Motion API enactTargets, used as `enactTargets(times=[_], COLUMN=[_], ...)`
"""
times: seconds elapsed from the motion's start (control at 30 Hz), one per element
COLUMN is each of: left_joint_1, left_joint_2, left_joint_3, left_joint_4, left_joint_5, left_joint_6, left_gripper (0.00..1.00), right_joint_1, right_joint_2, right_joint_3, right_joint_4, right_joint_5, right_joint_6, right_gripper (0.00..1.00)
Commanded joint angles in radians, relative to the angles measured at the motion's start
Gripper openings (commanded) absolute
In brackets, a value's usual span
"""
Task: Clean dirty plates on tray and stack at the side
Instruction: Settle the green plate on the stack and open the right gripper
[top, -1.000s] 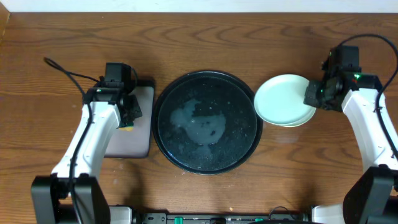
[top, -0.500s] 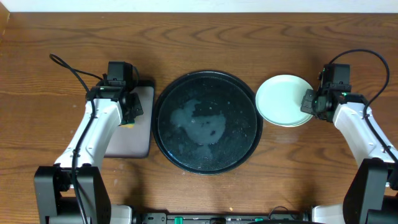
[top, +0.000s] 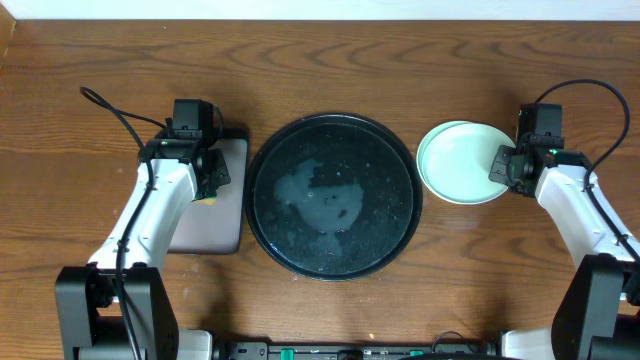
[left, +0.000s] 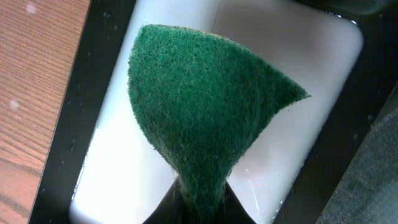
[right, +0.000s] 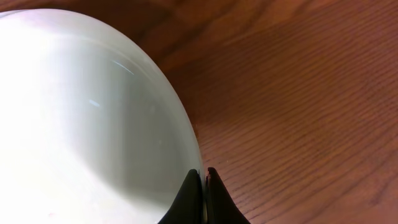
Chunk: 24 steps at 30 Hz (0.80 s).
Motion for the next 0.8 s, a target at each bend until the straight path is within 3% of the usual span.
enactTargets(times=[0.0, 0.2, 0.37, 0.5, 0.6, 0.77], left_joint_1=[0.004, 0.004, 0.004, 0.004, 0.004, 0.004], left_joint_2=[0.006, 0.006, 0.006, 0.006, 0.006, 0.006], left_joint_3=[-0.018, -0.019, -0.023, -0.023, -0.023, -0.023], left_joint_4=[0.002, 0.002, 0.007, 0.009, 0.009, 0.013], left_joint_5=[-0.006, -0.006, -0.006, -0.006, -0.006, -0.006], left_joint_6=[0.002, 0.002, 0.002, 0.002, 0.002, 0.002], left_gripper=[0.08, 0.08, 0.09, 0.09, 0.09, 0.12], right_joint_1=[-0.004, -0.004, -0.004, -0.004, -0.004, -0.003], right_joint_2=[-0.006, -0.006, -0.006, -0.006, -0.006, -0.006], right_joint_3=[-0.007, -0.007, -0.007, -0.007, -0.007, -0.007], right_joint_4=[-0.002, 0.0, -0.004, -0.004, -0.004, -0.005], right_joint_5=[0.027, -0.074, -0.066, -0.066, -0.066, -0.066], right_joint_6=[0.016, 0.015, 0.014, 0.014, 0.015, 0.015], right_gripper=[0.01, 0.04, 0.16, 0.32, 0.52, 0.65])
